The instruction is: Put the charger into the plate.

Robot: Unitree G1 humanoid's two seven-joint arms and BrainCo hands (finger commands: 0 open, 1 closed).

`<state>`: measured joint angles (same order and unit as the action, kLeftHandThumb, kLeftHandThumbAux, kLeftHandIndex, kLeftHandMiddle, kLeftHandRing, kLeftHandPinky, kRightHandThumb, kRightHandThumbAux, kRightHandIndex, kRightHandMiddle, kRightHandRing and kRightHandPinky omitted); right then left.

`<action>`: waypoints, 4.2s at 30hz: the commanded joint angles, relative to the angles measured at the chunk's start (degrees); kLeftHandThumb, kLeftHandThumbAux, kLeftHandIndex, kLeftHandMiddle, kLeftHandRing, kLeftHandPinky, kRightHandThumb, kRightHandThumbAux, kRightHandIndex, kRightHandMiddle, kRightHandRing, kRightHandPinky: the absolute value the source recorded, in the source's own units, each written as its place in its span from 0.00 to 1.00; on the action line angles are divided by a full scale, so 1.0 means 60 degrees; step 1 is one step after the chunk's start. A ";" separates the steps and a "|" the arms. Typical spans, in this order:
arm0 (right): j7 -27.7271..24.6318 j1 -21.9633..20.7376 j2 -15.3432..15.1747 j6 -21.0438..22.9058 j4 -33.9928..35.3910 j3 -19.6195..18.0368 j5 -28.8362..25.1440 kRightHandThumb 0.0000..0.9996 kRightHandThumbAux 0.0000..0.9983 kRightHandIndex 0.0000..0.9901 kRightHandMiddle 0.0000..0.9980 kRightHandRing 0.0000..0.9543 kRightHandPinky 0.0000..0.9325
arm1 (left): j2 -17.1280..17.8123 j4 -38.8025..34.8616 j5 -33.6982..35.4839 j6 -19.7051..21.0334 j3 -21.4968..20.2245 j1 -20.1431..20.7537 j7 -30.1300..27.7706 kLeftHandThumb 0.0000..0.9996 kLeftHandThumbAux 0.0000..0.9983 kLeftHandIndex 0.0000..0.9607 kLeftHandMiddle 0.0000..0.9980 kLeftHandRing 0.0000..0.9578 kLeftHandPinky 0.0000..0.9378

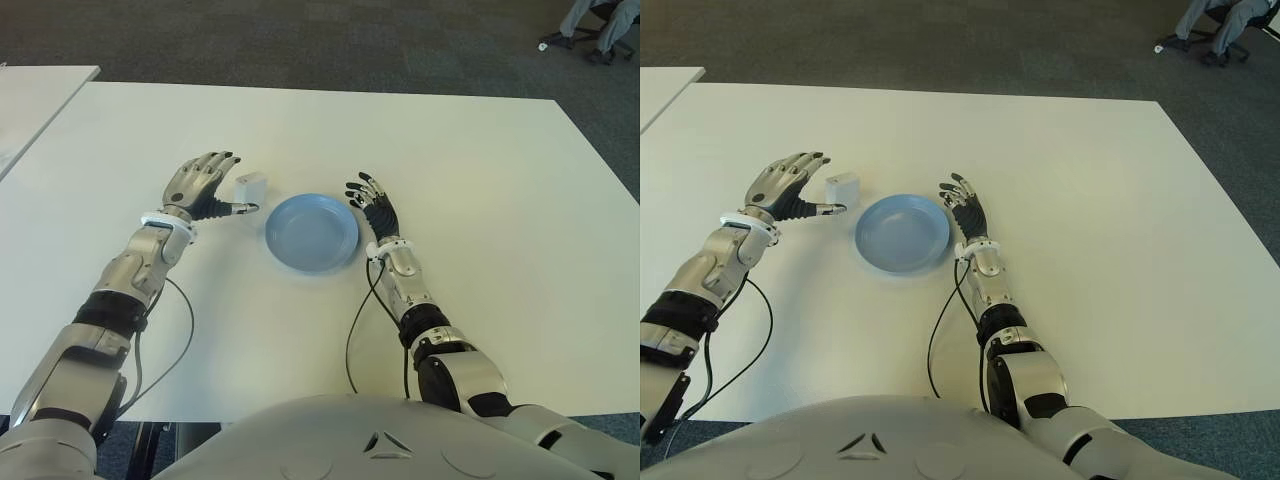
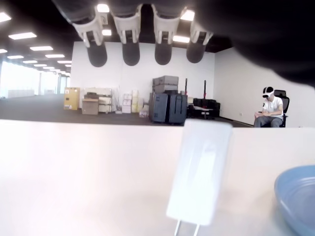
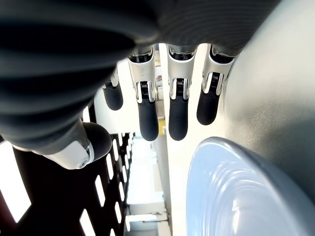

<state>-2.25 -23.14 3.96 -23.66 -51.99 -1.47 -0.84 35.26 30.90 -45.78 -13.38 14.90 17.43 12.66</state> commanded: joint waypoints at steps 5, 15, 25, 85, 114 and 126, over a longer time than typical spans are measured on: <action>-0.0006 0.0280 -0.0039 0.0309 -0.0307 -0.0046 0.0012 0.00 0.54 0.12 0.28 0.27 0.25 | -0.0082 0.1123 0.0390 -0.0373 0.0096 0.0391 0.0104 0.35 0.29 0.00 0.00 0.00 0.00; -0.0056 0.0279 -0.0070 0.0302 -0.0308 -0.0047 0.0008 0.00 0.53 0.12 0.29 0.28 0.26 | -0.0651 0.2272 0.1086 -0.0391 0.0028 0.0586 0.0293 0.39 0.38 0.00 0.04 0.04 0.09; -0.0114 0.0268 -0.0080 0.0250 -0.0372 -0.0063 -0.0010 0.00 0.53 0.12 0.29 0.28 0.27 | -0.1243 0.3800 0.1444 -0.0354 0.0091 0.1052 0.0747 0.43 0.41 0.00 0.08 0.08 0.10; -0.0124 0.0297 -0.0033 0.0302 -0.0294 -0.0032 -0.0007 0.00 0.54 0.12 0.29 0.28 0.25 | -0.2317 0.2307 0.2318 0.0955 0.0085 0.0694 0.1335 0.53 0.51 0.33 0.49 0.51 0.53; 0.0131 0.0212 0.0025 0.0407 -0.0439 -0.0034 0.0038 0.00 0.56 0.12 0.30 0.29 0.25 | -0.2313 -0.0130 0.1241 0.2626 0.0362 -0.0287 0.2014 0.75 0.69 0.46 0.84 0.87 0.89; 0.0212 0.0185 0.0058 0.0408 -0.0491 -0.0049 0.0025 0.00 0.55 0.12 0.31 0.29 0.26 | -0.2252 -0.0286 0.1365 0.2436 0.0241 -0.0520 0.2133 0.75 0.70 0.46 0.86 0.89 0.88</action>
<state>-1.37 -23.51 4.20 -24.15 -52.81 -1.47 -0.78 21.52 29.33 -37.66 1.59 16.58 15.25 25.90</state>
